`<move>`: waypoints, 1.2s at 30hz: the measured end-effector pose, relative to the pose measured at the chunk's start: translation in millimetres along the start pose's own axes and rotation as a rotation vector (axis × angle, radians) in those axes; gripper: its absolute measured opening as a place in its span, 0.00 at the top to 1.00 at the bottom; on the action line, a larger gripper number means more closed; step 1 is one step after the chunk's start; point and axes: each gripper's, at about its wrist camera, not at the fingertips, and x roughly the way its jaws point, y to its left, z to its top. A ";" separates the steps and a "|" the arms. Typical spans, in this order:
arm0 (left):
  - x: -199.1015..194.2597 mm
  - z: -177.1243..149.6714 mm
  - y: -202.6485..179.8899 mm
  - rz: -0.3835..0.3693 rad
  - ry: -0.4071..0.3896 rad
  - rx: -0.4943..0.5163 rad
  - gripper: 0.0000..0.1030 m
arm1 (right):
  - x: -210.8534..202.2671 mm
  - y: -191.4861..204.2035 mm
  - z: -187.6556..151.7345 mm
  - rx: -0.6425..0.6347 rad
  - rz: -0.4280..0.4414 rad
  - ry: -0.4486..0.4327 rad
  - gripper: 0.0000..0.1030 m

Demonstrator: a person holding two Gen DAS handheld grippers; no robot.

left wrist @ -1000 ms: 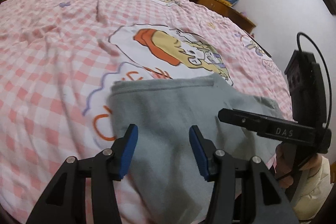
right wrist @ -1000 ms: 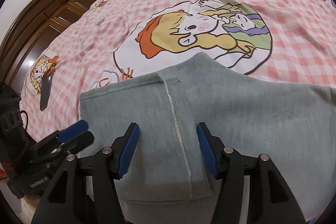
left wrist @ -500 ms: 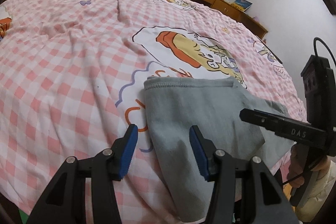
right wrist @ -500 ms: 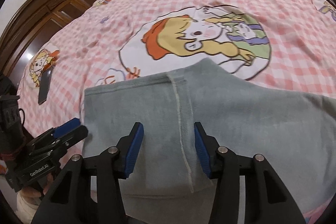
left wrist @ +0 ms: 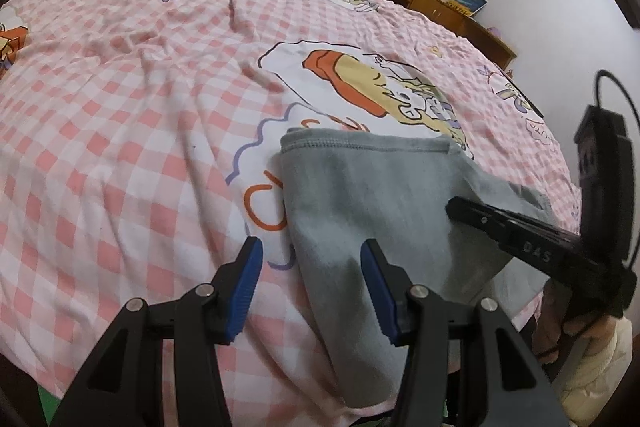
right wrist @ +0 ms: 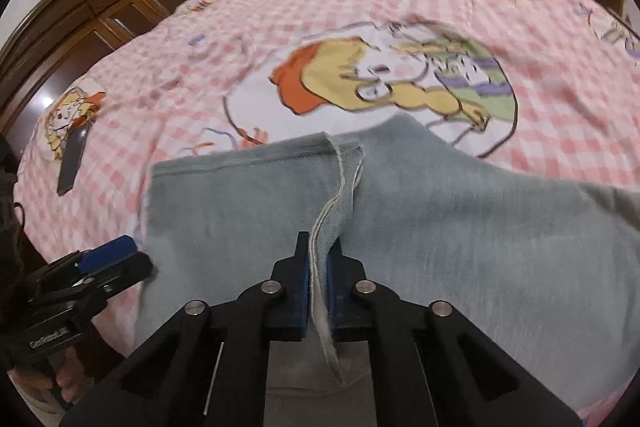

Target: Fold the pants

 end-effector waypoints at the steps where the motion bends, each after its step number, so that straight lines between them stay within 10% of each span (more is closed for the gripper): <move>1: -2.3 0.3 -0.1 -0.006 0.001 -0.003 0.48 | -7.1 1.6 1.2 0.001 0.016 -0.014 0.94; 18: -69.1 -42.0 -23.9 0.004 -0.051 0.046 0.39 | -93.1 19.7 26.1 -0.033 0.137 -0.138 0.94; 25: -85.3 -55.8 -36.4 0.124 -0.065 0.063 0.39 | -151.2 7.9 34.8 -0.032 0.069 -0.234 0.94; 36: -76.5 -48.8 -54.1 0.070 -0.040 0.075 0.39 | -216.9 -61.8 46.9 0.084 -0.066 -0.336 0.94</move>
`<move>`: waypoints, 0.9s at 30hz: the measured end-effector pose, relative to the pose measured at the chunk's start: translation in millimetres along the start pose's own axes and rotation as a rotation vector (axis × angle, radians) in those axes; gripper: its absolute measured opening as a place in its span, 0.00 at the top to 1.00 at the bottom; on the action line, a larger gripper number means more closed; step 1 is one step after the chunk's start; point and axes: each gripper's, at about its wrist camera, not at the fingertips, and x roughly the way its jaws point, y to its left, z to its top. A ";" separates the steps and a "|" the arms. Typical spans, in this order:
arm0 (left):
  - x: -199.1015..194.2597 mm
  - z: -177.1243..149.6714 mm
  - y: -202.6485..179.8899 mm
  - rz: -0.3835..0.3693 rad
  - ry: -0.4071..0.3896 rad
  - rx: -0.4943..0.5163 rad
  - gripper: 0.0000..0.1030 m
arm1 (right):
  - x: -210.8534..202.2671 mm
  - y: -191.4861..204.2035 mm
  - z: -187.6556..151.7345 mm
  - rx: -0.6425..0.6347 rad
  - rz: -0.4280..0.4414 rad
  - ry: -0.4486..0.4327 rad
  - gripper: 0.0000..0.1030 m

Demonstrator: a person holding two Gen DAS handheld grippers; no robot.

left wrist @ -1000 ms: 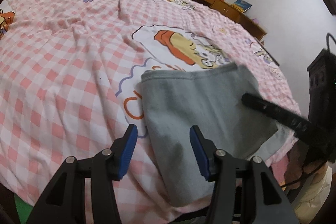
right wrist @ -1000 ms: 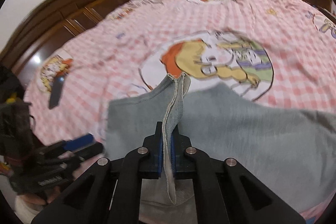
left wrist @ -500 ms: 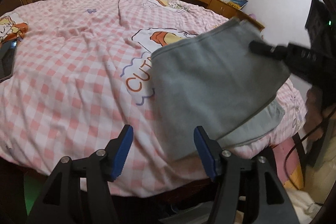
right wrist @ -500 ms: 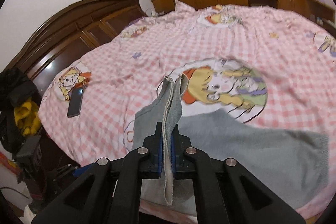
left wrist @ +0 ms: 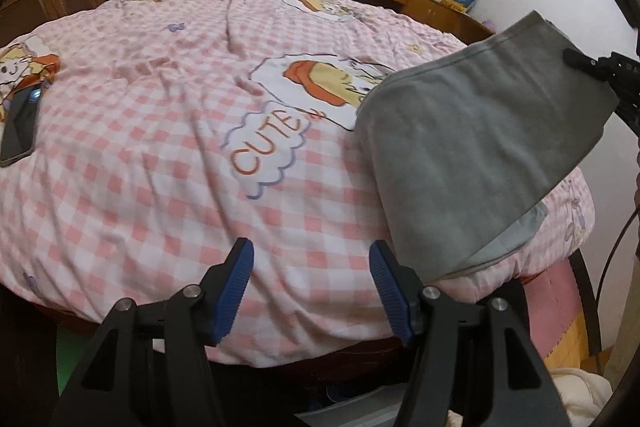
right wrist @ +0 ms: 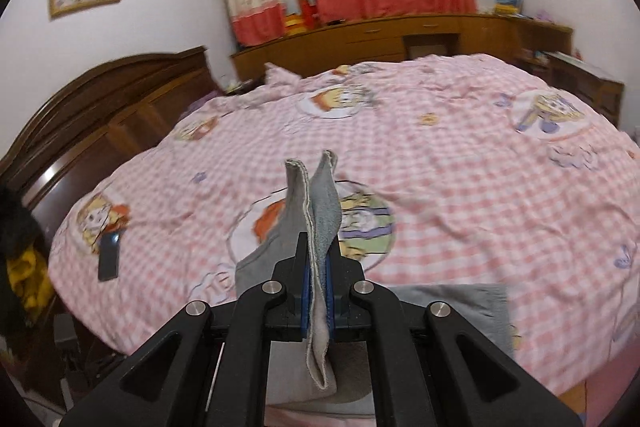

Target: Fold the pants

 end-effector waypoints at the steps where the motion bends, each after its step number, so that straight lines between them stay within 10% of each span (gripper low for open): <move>1: 3.5 0.4 -4.5 0.000 0.008 0.017 0.39 | -2.2 -9.6 0.0 0.016 -0.008 -0.004 0.94; 27: 78.5 32.0 -93.0 -0.128 0.130 0.135 0.39 | 97.3 -191.9 -105.5 0.266 -0.202 0.232 0.93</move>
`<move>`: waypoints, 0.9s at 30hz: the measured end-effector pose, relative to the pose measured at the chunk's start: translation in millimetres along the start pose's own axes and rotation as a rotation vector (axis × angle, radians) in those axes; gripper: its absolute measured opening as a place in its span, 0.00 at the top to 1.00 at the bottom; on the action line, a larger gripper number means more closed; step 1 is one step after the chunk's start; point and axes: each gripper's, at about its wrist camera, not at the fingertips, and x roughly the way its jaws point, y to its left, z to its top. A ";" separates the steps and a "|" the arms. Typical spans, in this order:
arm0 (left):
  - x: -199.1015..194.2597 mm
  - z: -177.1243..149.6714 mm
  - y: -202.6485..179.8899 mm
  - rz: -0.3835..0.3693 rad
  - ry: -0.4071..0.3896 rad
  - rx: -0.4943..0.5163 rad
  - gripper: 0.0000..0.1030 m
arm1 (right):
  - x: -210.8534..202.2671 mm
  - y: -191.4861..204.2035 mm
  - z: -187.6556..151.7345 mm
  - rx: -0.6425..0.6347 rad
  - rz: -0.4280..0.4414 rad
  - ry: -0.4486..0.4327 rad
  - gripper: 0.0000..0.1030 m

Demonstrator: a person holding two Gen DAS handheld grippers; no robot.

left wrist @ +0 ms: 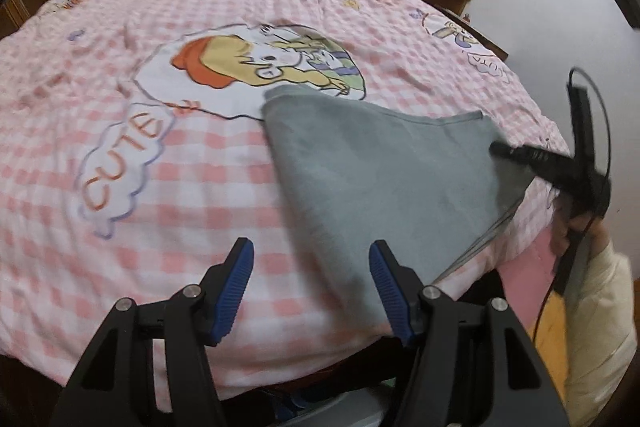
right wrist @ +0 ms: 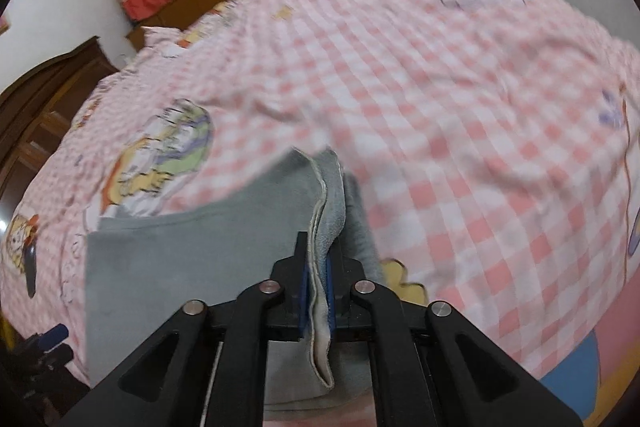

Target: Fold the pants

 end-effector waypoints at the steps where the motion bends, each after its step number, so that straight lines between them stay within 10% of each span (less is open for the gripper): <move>1: 4.0 5.4 -2.3 -0.006 0.005 0.005 0.39 | 2.0 -3.0 -1.8 0.008 0.012 0.002 0.93; 4: 18.7 20.8 -7.1 0.010 0.008 0.011 0.39 | -0.9 -10.7 -3.3 0.028 0.057 -0.001 0.89; 10: 39.6 38.3 0.6 0.061 0.002 -0.001 0.39 | -17.5 -7.1 -2.6 0.004 0.028 -0.057 0.48; 27: 89.8 70.0 13.2 0.041 0.003 -0.026 0.39 | 37.2 -16.1 6.1 -0.024 0.030 0.025 0.40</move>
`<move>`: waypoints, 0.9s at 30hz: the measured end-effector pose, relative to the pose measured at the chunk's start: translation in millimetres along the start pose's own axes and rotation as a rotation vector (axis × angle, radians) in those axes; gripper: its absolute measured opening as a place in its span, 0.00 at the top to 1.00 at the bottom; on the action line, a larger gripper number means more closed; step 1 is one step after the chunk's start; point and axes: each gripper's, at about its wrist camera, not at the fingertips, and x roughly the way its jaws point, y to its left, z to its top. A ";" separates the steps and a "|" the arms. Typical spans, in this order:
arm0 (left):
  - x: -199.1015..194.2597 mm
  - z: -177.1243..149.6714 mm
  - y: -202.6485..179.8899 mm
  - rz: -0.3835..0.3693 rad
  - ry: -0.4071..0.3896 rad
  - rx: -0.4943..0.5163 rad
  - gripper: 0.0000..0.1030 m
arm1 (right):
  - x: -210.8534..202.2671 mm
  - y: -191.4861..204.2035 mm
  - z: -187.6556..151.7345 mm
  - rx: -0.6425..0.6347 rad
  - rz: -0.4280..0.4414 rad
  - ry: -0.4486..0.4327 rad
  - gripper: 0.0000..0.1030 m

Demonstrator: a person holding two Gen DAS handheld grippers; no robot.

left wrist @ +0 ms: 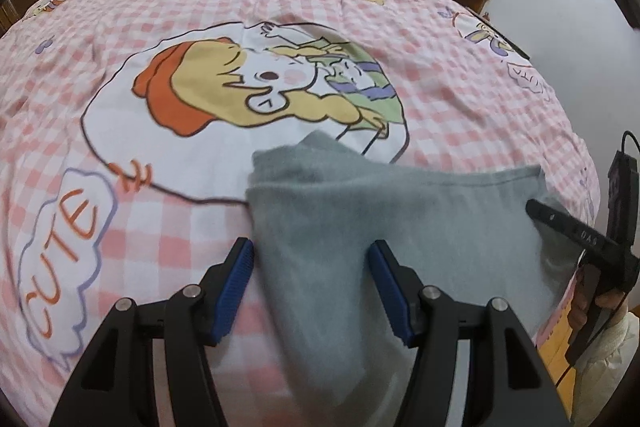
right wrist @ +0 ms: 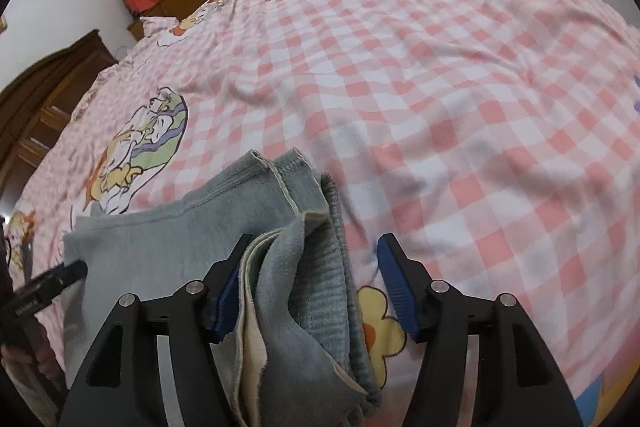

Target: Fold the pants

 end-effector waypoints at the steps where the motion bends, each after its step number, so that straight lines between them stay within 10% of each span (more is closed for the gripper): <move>1: 1.8 1.1 -1.2 -0.006 -0.002 -0.002 0.39 | 0.9 0.1 -0.4 0.002 0.001 -0.004 0.40; 9: 8.0 1.6 -8.8 -0.038 -0.039 -0.013 0.36 | -1.1 10.2 -6.8 -0.026 -0.011 -0.045 0.62; 14: 1.6 -5.1 -18.9 -0.004 -0.108 0.057 0.76 | -18.7 15.6 -13.6 0.033 -0.068 -0.151 0.79; 27: -61.3 -6.9 -17.8 -0.131 -0.213 0.072 0.80 | -74.9 59.8 -10.2 0.037 -0.046 -0.292 0.90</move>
